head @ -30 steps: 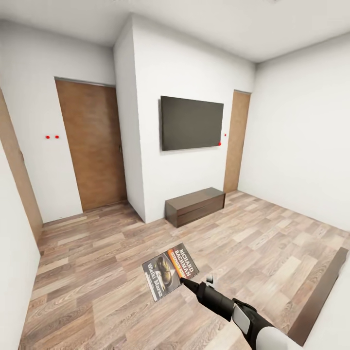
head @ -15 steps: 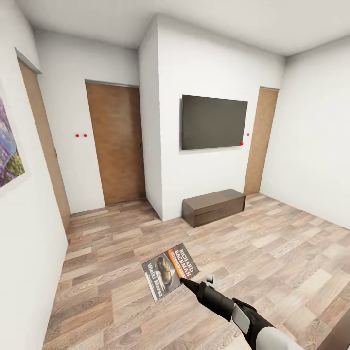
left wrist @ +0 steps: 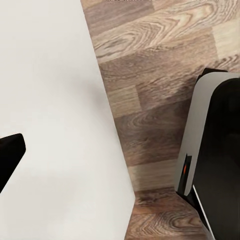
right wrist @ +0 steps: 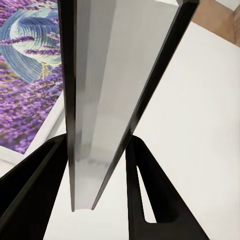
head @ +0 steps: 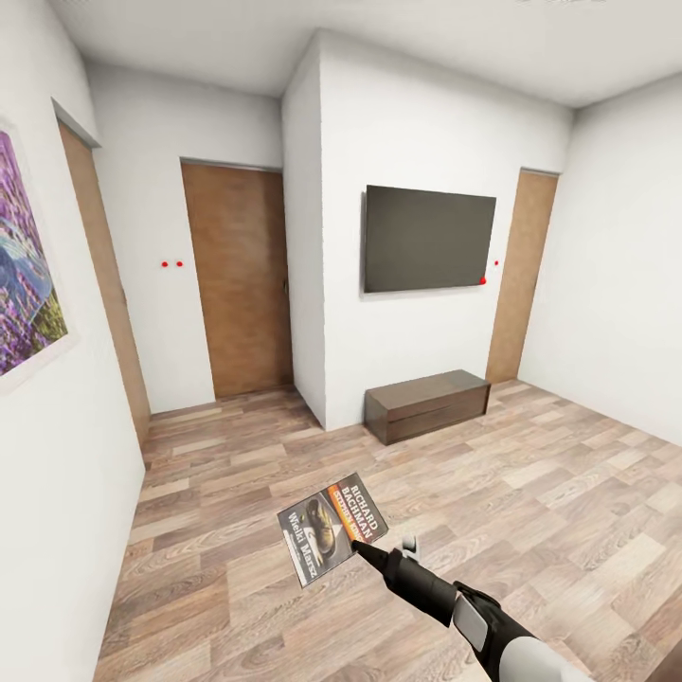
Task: In the bedroom, move the book from the bed onto either nightstand, and place the two sandals side by side next to the bed.
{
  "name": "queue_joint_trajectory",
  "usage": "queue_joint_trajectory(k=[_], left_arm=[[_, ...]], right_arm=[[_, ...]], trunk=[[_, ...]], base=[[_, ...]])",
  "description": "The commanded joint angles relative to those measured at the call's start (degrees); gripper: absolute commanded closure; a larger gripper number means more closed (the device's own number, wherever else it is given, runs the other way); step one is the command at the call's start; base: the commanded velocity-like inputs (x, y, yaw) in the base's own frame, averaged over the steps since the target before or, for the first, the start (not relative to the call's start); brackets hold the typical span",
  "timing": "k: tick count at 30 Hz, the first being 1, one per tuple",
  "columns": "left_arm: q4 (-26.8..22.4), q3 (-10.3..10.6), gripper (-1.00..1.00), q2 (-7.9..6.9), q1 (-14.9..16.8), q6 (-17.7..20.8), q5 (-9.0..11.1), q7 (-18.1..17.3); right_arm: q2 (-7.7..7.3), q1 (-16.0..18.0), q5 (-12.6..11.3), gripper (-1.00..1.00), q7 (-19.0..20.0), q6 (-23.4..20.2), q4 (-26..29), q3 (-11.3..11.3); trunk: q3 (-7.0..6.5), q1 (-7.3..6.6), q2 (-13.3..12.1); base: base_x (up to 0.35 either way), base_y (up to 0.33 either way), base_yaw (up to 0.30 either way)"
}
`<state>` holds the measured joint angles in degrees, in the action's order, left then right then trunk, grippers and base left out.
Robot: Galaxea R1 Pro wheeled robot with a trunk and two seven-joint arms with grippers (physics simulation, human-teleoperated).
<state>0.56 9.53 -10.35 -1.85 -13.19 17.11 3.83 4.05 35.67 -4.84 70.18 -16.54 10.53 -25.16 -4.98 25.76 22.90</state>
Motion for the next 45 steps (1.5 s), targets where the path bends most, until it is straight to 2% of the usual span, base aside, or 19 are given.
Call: queue_joint_trajectory(k=[1, 16, 30, 45], left_arm=[[0.06, 0.49, -1.00, 0.02, 0.00, -0.24, 0.39, 0.13], [0.06, 0.44, -1.00, 0.06, 0.00, -0.19, 0.46, 0.13], [0.06, 0.37, -1.00, 0.06, 0.00, -0.18, 0.54, 0.05], [0.06, 0.33, -1.00, 0.06, 0.00, -0.21, 0.60, 0.04]], right_arm=[[-0.01, -0.03, -0.51, 1.00, 0.04, -0.59, 0.03, 0.20], [0.03, -0.07, -0.44, 1.00, 0.04, -0.59, 0.02, 0.20], [0.07, -0.06, -0.49, 1.00, 0.04, 2.16, -1.12, 0.24], [-0.01, -0.05, -0.52, 1.00, 0.04, 2.65, -1.60, 0.20]], trunk=[[-0.06, 0.02, 0.02], [-0.40, 0.02, 0.02], [-0.41, 0.02, 0.02], [-0.41, 0.02, 0.02]], base=[[0.000, 0.000, 0.008], [0.074, 0.000, 0.002], [0.286, 0.015, 0.000], [0.308, 0.011, 0.000]])
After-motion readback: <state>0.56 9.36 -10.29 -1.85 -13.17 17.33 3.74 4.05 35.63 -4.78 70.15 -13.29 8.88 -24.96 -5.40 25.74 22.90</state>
